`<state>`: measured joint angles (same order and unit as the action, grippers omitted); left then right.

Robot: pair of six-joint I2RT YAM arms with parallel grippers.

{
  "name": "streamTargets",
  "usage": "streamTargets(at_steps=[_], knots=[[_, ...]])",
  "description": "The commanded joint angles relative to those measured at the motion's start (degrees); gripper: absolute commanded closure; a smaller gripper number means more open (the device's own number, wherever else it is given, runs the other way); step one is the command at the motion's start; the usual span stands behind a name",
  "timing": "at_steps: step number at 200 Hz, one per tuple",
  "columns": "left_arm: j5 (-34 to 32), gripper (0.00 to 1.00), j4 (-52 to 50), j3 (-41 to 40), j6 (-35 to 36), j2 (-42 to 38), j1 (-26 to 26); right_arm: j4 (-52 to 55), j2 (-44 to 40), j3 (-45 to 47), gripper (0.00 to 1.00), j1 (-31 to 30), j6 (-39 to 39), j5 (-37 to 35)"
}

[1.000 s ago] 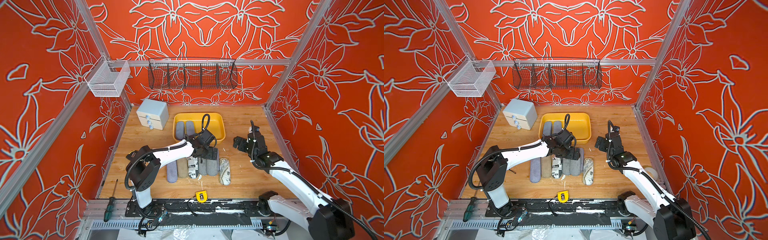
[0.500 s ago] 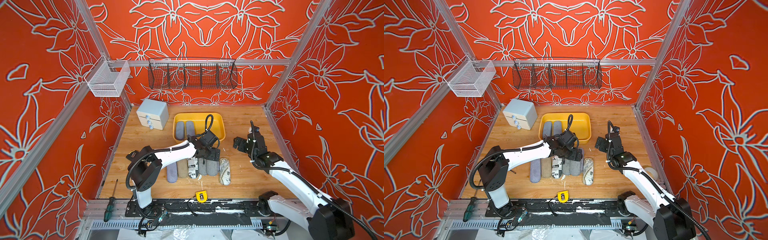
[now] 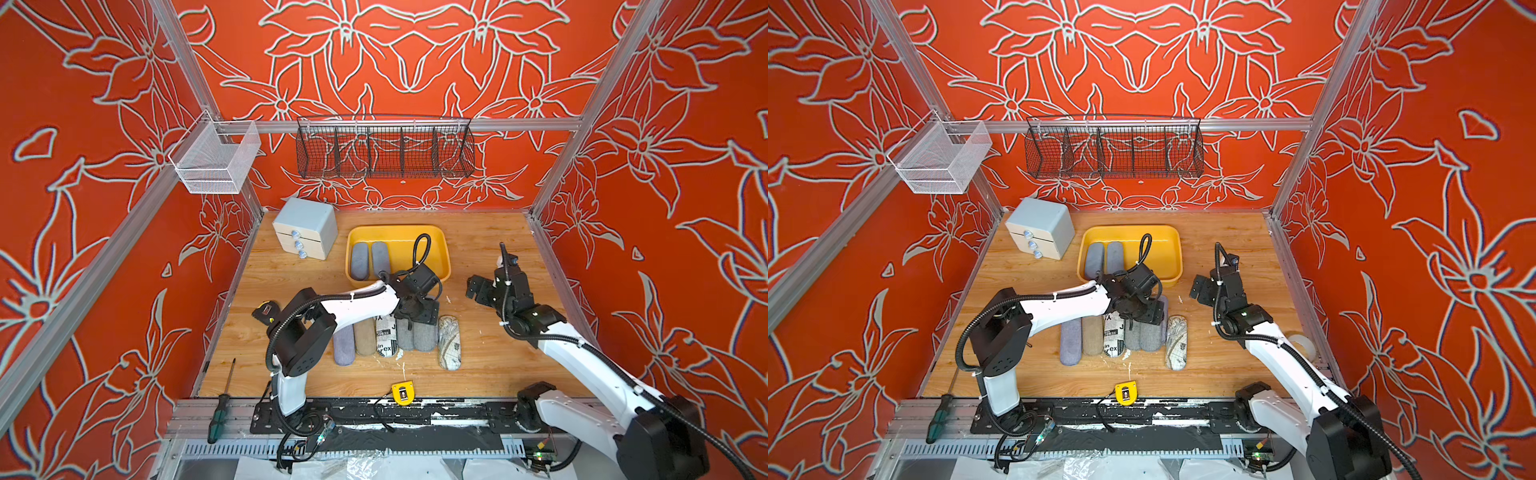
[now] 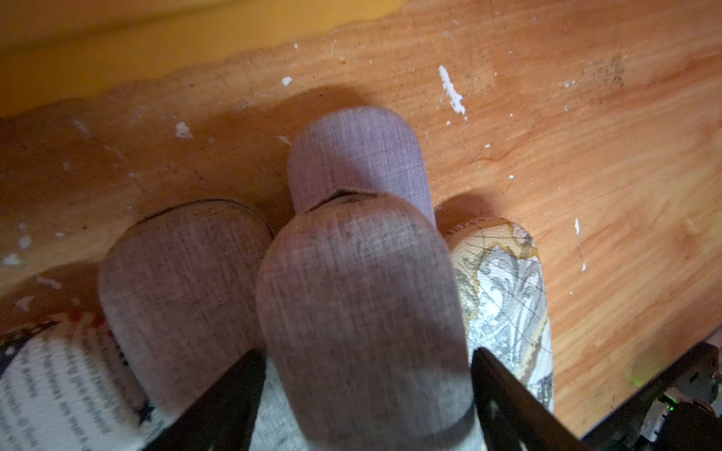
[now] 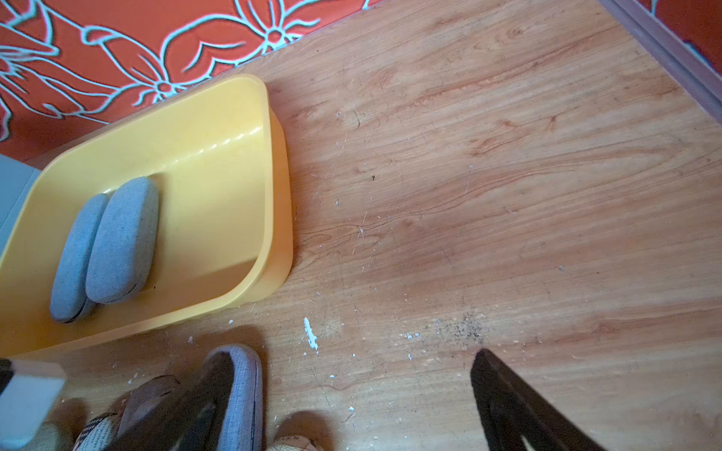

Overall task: Put the glasses cases into the storage boxes
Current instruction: Pick up the glasses case.

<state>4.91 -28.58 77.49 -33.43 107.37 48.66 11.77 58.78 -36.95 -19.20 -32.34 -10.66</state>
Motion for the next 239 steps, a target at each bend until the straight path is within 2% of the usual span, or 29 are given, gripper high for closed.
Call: streamTargets(at_steps=[1,53,166,239], knots=[[0.0,0.22,-1.6,1.6,-0.1,1.3,0.6,0.6,0.3,1.1,0.02,0.2,-1.1,-0.1],[-0.7,0.35,-1.8,1.7,-0.7,1.2,0.8,0.3,0.6,1.3,0.03,0.2,-1.1,0.0],[-4.8,0.38,-9.3,7.4,1.3,-6.2,0.4,-0.6,1.8,0.9,0.03,0.3,-1.1,0.7],[-3.0,0.38,-10.9,14.5,3.4,-5.1,-6.9,-0.7,2.2,0.4,0.03,0.3,-1.0,0.8]])
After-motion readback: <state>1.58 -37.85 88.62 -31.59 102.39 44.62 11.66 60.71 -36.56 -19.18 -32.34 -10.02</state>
